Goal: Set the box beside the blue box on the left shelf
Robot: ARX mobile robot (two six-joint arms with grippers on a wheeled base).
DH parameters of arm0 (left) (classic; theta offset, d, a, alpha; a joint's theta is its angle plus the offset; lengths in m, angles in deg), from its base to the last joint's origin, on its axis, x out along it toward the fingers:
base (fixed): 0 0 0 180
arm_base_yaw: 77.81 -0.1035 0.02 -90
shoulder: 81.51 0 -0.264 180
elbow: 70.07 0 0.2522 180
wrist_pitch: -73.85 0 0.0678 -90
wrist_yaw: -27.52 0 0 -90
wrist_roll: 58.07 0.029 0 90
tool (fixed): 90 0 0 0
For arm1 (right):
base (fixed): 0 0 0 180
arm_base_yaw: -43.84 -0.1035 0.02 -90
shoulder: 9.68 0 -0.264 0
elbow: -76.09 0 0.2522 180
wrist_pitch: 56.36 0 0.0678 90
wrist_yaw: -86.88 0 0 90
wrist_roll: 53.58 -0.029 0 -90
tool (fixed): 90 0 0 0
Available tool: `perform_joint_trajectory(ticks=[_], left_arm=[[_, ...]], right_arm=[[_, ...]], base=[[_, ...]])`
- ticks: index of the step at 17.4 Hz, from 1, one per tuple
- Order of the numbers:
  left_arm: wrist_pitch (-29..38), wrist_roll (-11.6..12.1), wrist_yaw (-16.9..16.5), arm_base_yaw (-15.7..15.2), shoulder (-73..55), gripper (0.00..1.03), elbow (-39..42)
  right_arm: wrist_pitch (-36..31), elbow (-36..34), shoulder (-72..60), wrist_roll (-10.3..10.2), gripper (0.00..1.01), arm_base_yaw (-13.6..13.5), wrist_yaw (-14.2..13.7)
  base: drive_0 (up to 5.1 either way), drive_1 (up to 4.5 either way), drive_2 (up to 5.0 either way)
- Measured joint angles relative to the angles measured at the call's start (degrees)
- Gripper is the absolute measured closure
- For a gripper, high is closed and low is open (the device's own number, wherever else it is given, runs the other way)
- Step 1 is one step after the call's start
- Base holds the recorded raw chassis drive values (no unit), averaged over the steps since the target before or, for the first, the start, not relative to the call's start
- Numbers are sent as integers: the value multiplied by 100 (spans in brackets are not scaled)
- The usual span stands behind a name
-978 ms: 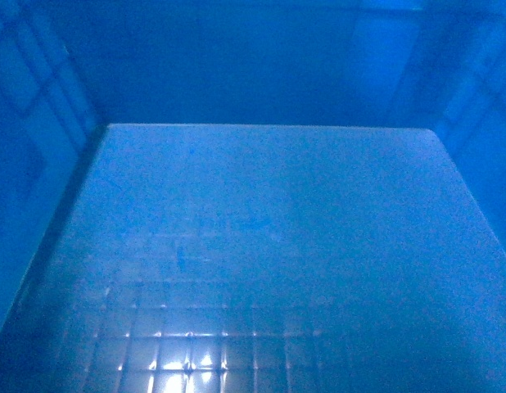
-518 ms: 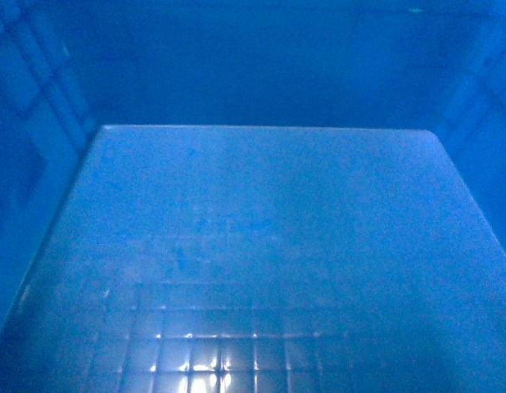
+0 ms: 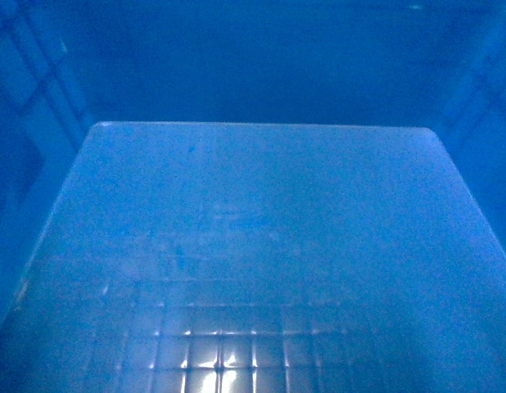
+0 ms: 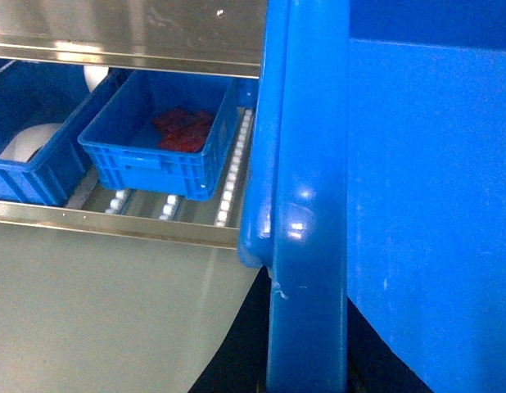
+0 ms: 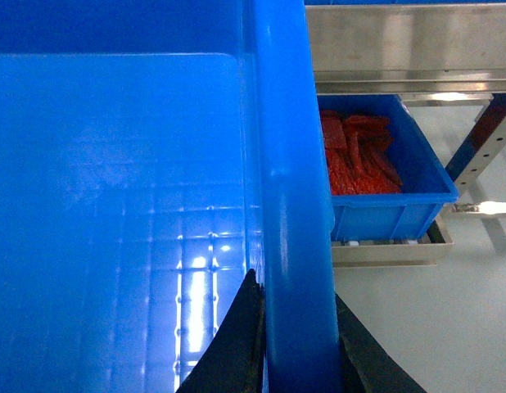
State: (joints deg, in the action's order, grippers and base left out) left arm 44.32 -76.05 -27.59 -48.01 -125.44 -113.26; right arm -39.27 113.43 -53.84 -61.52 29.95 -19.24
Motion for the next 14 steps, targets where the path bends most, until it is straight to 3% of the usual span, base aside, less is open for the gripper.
perform_joint_trajectory(ticks=[14], left_arm=[[20, -2, -9, 2, -9, 95, 0]], right_arm=[[-15, 0, 2, 4, 91, 0, -11]], base=[[0, 0, 0]])
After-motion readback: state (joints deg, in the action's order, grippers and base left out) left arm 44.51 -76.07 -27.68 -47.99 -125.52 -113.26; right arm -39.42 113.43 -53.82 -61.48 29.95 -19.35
